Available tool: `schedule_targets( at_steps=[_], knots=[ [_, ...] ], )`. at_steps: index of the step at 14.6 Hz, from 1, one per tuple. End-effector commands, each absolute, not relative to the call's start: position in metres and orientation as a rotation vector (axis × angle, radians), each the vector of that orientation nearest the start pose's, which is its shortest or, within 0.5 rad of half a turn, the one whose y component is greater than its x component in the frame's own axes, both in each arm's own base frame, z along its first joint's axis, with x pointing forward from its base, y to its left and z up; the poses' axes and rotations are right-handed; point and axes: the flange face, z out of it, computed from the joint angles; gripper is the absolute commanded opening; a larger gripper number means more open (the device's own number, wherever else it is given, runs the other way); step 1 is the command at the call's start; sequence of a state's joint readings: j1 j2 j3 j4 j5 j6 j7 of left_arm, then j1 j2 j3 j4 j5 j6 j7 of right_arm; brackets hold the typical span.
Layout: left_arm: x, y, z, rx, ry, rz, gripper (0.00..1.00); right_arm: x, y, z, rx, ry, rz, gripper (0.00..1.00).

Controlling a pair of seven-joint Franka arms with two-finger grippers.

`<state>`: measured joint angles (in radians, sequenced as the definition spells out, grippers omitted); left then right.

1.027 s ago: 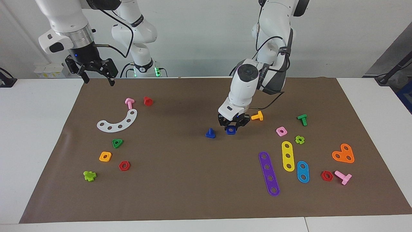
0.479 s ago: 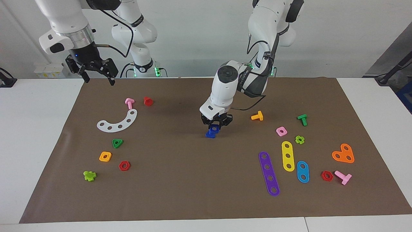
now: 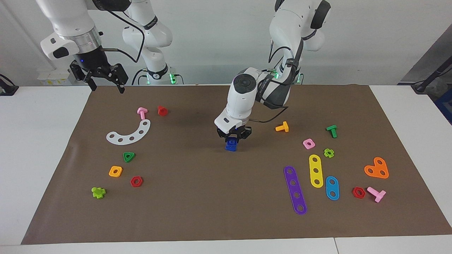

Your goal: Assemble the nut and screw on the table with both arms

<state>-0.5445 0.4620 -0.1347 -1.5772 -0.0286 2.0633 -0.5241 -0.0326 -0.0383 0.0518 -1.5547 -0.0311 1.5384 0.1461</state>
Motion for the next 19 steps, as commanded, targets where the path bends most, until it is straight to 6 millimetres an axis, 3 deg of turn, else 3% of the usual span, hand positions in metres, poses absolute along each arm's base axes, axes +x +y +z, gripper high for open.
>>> schedule_targets(
  at_steps=[1,10,15,19],
  knots=[
    [0.538,-0.426,0.369,-3.207,0.189,0.069,0.28,0.539,0.003,0.65,-3.154,0.168,-0.014,1.0],
    [0.523,-0.429,0.345,-3.203,0.188,0.066,0.28,0.537,-0.004,0.644,-3.151,0.197,0.008,1.0],
    [0.522,-0.428,0.346,-3.199,0.187,0.077,0.28,0.542,-0.016,0.638,-3.145,0.23,0.021,1.0],
    [0.527,-0.429,0.356,-3.206,0.179,0.079,0.28,0.542,-0.011,0.637,-3.148,0.218,0.019,1.0]
  ],
)
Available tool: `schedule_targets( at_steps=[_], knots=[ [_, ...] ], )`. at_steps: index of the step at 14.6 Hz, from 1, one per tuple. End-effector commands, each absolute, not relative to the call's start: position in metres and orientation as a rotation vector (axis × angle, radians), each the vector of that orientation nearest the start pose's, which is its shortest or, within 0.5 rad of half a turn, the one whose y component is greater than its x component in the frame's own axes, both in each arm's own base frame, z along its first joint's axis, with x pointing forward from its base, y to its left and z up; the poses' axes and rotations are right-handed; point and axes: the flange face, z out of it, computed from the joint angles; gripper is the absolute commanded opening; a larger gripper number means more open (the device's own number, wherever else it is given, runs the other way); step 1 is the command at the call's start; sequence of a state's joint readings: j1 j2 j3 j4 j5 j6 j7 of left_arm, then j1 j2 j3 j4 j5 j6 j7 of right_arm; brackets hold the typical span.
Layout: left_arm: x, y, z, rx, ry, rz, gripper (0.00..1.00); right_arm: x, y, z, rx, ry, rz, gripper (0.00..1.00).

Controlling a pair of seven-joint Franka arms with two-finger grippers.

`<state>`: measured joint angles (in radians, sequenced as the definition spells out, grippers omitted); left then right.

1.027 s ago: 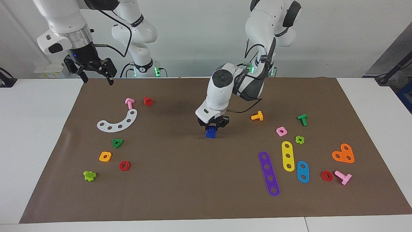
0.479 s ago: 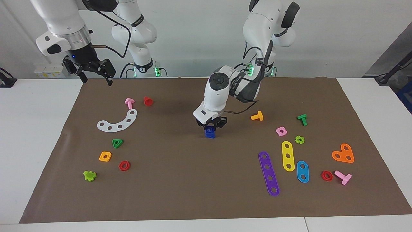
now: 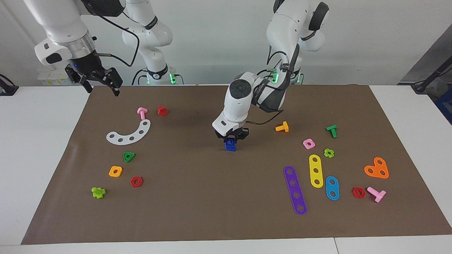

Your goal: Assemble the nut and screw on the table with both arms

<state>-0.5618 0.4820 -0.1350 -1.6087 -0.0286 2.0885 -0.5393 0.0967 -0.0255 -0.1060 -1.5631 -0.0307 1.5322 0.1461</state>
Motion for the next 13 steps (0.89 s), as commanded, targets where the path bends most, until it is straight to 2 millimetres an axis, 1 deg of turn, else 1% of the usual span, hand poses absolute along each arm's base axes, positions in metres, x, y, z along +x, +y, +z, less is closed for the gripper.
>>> schedule_targets(
  at_steps=[1,2,4,6,8,13],
  knots=[
    [0.528,-0.43,0.363,-3.205,0.179,0.087,0.28,0.542,-0.012,0.637,-3.147,0.221,0.019,1.0],
    [0.529,-0.431,0.366,-3.2,0.18,0.099,0.28,0.541,-0.012,0.638,-3.149,0.221,0.019,1.0],
    [0.529,-0.429,0.366,-3.196,0.18,0.107,0.28,0.539,-0.013,0.638,-3.15,0.214,0.031,1.0],
    [0.53,-0.427,0.367,-3.191,0.181,0.107,0.28,0.537,-0.011,0.634,-3.161,0.201,0.045,1.0],
    [0.529,-0.425,0.361,-3.179,0.182,0.129,0.27,0.537,-0.011,0.634,-3.163,0.196,0.037,1.0],
    [0.524,-0.427,0.356,-3.173,0.191,0.139,0.27,0.535,-0.011,0.635,-3.152,0.199,0.045,1.0]
  ],
)
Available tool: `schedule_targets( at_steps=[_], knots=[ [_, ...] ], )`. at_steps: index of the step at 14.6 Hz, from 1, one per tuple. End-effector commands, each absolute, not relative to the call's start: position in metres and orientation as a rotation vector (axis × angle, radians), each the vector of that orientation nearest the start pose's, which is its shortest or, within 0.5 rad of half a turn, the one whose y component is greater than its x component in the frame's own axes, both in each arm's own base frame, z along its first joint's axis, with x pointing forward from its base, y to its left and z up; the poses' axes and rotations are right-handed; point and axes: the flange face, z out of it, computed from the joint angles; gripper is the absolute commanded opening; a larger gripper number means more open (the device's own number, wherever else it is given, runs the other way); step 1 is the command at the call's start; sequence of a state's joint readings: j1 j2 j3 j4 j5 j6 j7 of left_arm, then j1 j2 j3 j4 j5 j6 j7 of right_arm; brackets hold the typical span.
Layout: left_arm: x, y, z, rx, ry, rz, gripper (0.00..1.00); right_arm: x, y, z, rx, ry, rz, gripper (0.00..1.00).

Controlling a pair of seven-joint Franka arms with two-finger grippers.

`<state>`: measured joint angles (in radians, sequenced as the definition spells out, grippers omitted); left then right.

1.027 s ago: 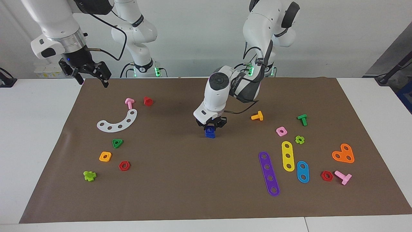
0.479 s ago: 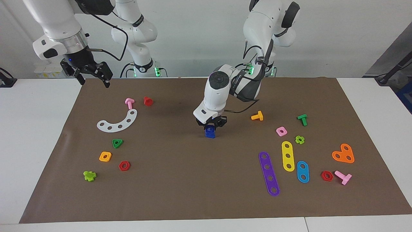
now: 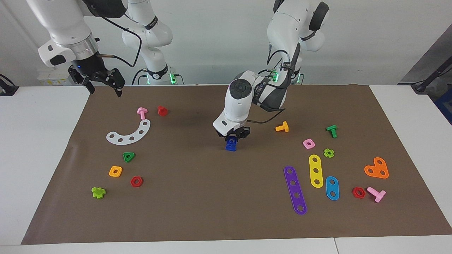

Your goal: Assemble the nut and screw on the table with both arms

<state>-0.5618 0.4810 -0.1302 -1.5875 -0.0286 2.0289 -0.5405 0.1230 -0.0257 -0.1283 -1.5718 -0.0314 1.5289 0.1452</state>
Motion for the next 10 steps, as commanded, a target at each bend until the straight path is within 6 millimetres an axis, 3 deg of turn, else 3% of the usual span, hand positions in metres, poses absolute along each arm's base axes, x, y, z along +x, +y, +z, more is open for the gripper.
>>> schedule_targets(
  at_steps=[1,10],
  knots=[
    [0.522,-0.427,0.353,-3.171,0.191,0.14,0.27,0.536,-0.01,0.635,-3.152,0.195,0.043,1.0],
    [0.516,-0.426,0.337,-3.192,0.176,0.094,0.27,0.536,-0.011,0.634,-3.15,0.202,0.045,1.0]
  ],
)
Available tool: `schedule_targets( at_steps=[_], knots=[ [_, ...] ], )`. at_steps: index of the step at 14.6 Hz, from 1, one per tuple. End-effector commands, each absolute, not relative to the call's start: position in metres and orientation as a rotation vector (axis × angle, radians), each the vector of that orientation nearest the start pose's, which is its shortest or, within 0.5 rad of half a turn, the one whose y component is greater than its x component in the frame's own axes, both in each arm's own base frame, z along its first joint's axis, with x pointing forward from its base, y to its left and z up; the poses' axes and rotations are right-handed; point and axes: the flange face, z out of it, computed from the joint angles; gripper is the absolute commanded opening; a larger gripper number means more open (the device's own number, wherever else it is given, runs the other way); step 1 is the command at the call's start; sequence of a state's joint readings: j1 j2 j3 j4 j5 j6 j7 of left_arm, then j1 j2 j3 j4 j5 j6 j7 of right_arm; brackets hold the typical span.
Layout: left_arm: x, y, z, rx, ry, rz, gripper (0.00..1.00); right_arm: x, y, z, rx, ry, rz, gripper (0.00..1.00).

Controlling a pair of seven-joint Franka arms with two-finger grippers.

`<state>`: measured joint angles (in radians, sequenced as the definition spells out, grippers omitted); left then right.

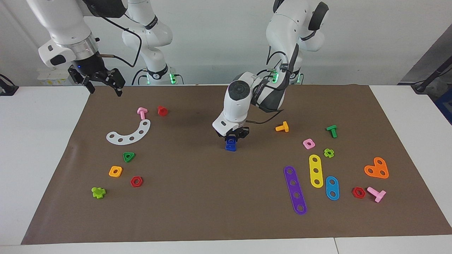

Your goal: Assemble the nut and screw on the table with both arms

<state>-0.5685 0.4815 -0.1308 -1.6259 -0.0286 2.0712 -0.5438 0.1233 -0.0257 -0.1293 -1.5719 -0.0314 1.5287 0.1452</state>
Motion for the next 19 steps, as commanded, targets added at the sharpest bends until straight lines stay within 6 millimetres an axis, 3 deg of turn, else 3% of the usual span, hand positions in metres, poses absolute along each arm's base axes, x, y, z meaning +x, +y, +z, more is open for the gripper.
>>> schedule_targets(
  at_steps=[1,5,8,12,15,19],
  knots=[
    [0.516,-0.425,0.336,-3.195,0.171,0.086,0.27,0.536,-0.012,0.634,-3.152,0.202,0.045,1.0],
    [0.514,-0.426,0.334,-3.203,0.173,0.067,0.28,0.536,-0.013,0.634,-3.15,0.207,0.046,1.0],
    [0.514,-0.427,0.334,-3.206,0.173,0.061,0.51,0.536,-0.013,0.634,-3.15,0.207,0.046,1.0],
    [0.513,-0.427,0.334,-3.203,0.178,0.058,0.68,0.536,-0.013,0.634,-3.15,0.207,0.046,1.0],
    [0.513,-0.427,0.335,-3.202,0.181,0.06,0.69,0.536,-0.013,0.634,-3.15,0.207,0.046,1.0],
    [0.522,-0.43,0.355,-3.207,0.173,0.057,0.69,0.536,-0.013,0.635,-3.148,0.209,0.043,1.0]
  ],
)
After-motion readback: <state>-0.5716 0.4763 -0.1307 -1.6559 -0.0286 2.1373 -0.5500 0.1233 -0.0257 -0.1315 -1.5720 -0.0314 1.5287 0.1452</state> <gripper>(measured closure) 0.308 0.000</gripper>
